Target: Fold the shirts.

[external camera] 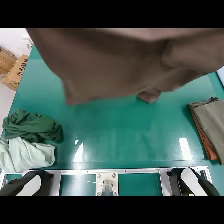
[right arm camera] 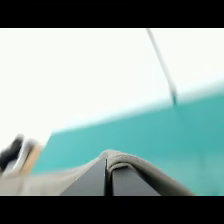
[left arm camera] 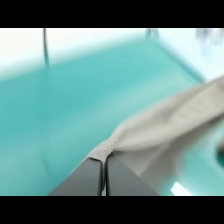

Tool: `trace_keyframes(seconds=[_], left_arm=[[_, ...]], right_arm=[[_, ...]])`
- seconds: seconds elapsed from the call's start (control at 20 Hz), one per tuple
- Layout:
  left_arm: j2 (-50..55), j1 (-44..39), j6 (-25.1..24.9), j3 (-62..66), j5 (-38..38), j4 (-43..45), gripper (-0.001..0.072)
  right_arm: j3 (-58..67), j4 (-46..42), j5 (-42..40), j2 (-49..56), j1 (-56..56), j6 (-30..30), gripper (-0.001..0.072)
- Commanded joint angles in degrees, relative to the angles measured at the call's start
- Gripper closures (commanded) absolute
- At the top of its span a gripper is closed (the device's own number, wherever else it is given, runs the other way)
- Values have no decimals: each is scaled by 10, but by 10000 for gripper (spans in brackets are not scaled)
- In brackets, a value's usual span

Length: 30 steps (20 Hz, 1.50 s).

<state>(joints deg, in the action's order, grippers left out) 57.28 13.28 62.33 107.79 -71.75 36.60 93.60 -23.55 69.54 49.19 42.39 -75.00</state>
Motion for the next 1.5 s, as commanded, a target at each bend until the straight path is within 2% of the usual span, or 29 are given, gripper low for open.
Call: trace_keyframes(seconds=[0.0, 0.15, 0.25, 0.45, 0.6, 0.75, 0.85, 0.95, 1.15, 1.3, 1.45], left_arm=[[-63, 0, 3, 118, 45, 29, 685], [-83, 0, 37, 118, 52, 94, 685], [-83, 0, 61, 92, 51, 143, 685], [-81, 0, 61, -56, 67, 150, 685], [-75, 0, 15, -222, 126, 101, 685], [2, 0, -48, -353, 136, -2, 685], [82, -8, -75, -393, 158, -19, 685], [177, -36, -89, -395, 183, -21, 684], [335, -101, -85, -364, 295, -24, 685], [406, -116, -50, -299, 332, -24, 685], [432, -116, -28, -240, 355, -28, 685]], right_arm=[[117, -5, -88, -58, 44, -26, 694], [127, -32, -125, -92, 68, -26, 694], [120, -37, -112, -90, 68, -26, 694], [-15, -31, -84, -90, 52, -15, 693], [-181, -31, -101, -63, -35, 49, 693], [-320, -42, -187, 7, -124, 97, 693], [-360, -41, -250, 85, -160, 119, 693], [-349, -40, -282, 186, -181, 128, 693], [-251, -38, -290, 382, -191, 137, 694], [-155, -10, -283, 487, -191, 137, 693], [-70, -4, -279, 546, -192, 127, 693]])
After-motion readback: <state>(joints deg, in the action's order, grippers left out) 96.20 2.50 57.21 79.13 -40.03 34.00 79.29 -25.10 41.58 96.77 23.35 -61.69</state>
